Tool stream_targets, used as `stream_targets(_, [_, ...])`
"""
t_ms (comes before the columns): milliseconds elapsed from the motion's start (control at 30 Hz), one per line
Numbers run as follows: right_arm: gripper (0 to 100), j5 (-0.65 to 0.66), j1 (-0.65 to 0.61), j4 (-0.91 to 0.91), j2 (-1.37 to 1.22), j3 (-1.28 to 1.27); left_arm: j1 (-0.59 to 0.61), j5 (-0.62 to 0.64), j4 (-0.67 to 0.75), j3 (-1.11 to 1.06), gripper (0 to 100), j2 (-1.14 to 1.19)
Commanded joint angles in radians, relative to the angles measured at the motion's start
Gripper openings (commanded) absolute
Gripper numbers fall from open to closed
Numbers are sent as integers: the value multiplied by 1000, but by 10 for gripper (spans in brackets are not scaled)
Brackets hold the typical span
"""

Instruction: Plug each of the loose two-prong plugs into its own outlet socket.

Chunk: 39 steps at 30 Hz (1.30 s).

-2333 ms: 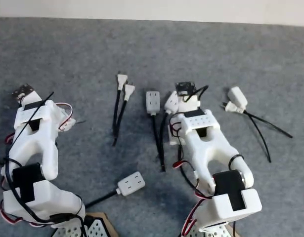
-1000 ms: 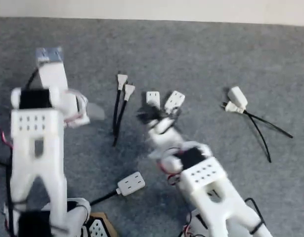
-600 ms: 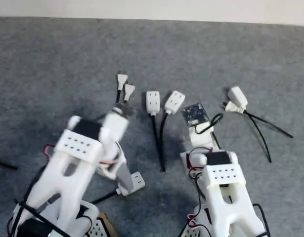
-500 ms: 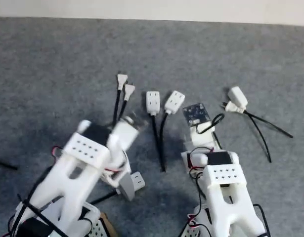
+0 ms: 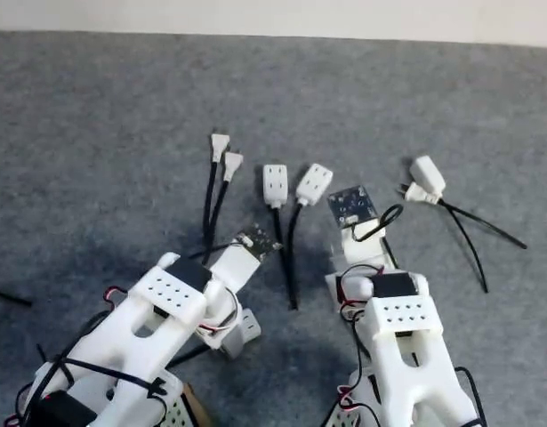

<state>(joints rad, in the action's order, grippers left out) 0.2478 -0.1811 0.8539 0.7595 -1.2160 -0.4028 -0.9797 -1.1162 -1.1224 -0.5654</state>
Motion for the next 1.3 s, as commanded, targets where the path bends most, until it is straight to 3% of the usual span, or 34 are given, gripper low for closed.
stream_targets(0, [5,8,10,-16,21,5,-12,-31,44,1,323,-15])
stream_targets(200, [5,8,10,-16,19,4,-70,-66,68,1,309,-15])
stream_targets(467, [5,8,10,-16,19,4,-85,-97,61,-1,181,-13])
stream_targets(667, [5,8,10,-16,19,4,-77,-94,63,18,23,-13])
stream_targets(1033, [5,8,10,-16,19,4,-30,17,34,257,21,5])
stream_targets(1267, [5,8,10,-16,19,4,-36,92,140,443,21,390])
